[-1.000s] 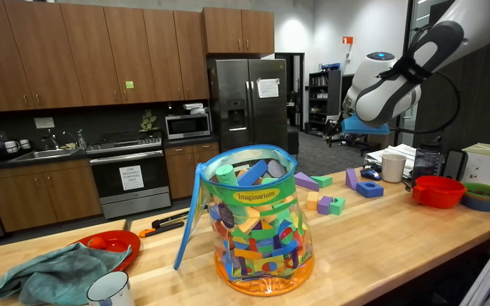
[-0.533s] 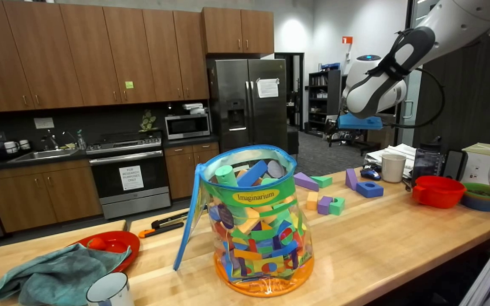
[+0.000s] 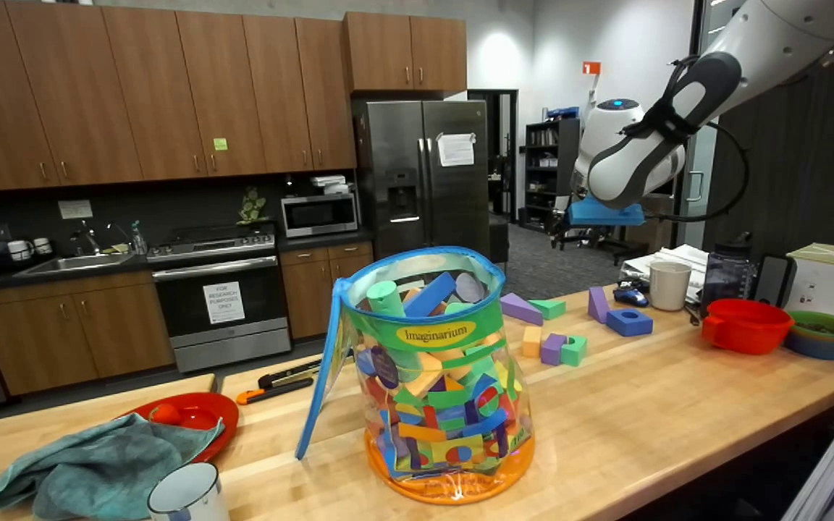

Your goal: Put the purple block to the right into the bag

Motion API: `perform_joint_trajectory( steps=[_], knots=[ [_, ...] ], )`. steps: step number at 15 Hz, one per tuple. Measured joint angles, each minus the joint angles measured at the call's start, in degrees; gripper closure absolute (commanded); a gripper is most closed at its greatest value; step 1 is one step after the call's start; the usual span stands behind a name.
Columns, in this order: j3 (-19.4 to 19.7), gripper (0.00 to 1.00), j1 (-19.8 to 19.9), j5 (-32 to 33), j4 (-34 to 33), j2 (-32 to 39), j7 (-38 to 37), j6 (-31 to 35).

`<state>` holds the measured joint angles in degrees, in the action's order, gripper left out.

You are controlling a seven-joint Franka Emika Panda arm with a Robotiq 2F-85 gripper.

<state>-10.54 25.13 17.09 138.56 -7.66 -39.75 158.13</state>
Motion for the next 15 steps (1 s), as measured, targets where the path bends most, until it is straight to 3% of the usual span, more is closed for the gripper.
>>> perform_joint_trajectory(
  steps=[11,15],
  knots=[
    [0.6,0.0,5.7,18.8,-4.2,7.8,-20.2,-3.2],
    [11.0,0.0,-2.6,21.9,-6.5,11.3,-23.7,-6.2]
  ],
)
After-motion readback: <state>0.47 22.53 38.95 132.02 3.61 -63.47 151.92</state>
